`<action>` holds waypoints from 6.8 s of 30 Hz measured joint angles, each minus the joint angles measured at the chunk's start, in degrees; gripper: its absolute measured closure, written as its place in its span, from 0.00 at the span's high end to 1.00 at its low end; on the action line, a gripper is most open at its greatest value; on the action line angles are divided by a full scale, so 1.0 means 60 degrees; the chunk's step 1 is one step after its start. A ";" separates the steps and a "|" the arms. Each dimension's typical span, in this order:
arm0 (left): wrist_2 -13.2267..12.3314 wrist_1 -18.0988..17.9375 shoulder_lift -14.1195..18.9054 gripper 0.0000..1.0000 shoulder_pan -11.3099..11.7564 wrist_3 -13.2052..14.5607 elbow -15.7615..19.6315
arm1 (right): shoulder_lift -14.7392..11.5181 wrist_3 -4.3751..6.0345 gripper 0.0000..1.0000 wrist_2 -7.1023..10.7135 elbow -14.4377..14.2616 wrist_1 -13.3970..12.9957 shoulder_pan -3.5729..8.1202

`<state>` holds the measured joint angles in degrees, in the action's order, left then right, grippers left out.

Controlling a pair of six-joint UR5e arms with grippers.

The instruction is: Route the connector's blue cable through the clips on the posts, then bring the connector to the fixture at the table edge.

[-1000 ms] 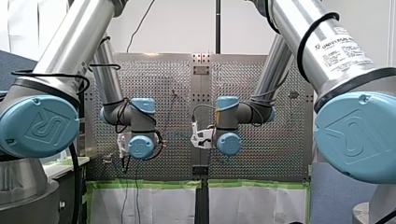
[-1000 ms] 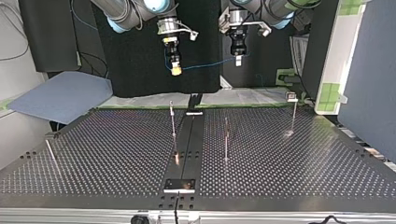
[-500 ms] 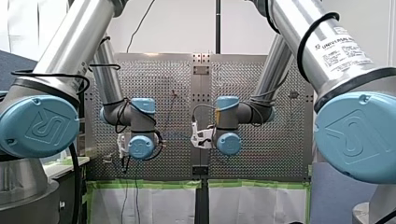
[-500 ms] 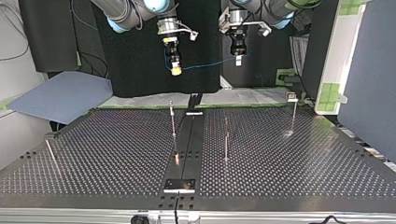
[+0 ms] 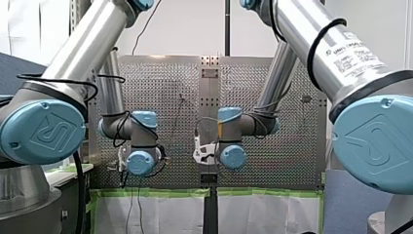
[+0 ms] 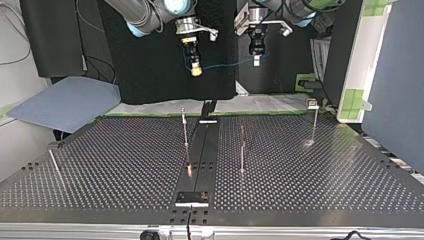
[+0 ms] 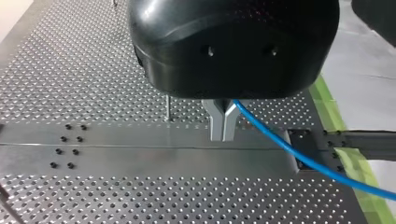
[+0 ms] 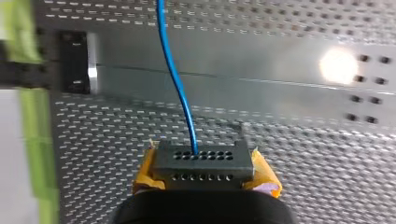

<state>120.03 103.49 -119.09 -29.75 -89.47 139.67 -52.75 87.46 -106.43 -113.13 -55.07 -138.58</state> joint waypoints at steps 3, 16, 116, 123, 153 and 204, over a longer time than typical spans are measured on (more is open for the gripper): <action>-0.0013 -0.0264 -0.0259 0.00 0.0001 0.0022 0.0006 | 0.0189 0.0011 0.00 -0.0002 0.0004 0.0252 -0.0008; -0.0055 -0.0359 -0.0343 0.00 0.0054 0.0007 -0.0063 | 0.0238 0.0044 0.00 -0.0032 0.0061 0.1041 -0.0032; -0.2212 0.4436 0.3116 0.00 0.2763 -0.0862 -0.3972 | -0.2013 0.1245 0.00 0.2077 0.2950 0.3622 0.2252; -0.2398 0.4521 0.3104 0.00 0.2880 -0.0878 -0.4146 | -0.1975 0.1246 0.00 0.2193 0.3047 0.3648 0.2358; -0.2934 0.5128 0.1923 0.00 0.3134 -0.1061 -0.5417 | -0.1926 0.1184 0.00 0.2275 0.3230 0.3698 0.2692; -0.3420 0.6181 0.0942 0.00 0.3444 -0.1172 -0.7169 | -0.1342 0.1210 0.00 0.3135 0.4507 0.3884 0.3641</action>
<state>99.51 140.57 -113.44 -9.08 -96.50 96.66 -60.80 94.72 -87.62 -86.09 -31.76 -116.73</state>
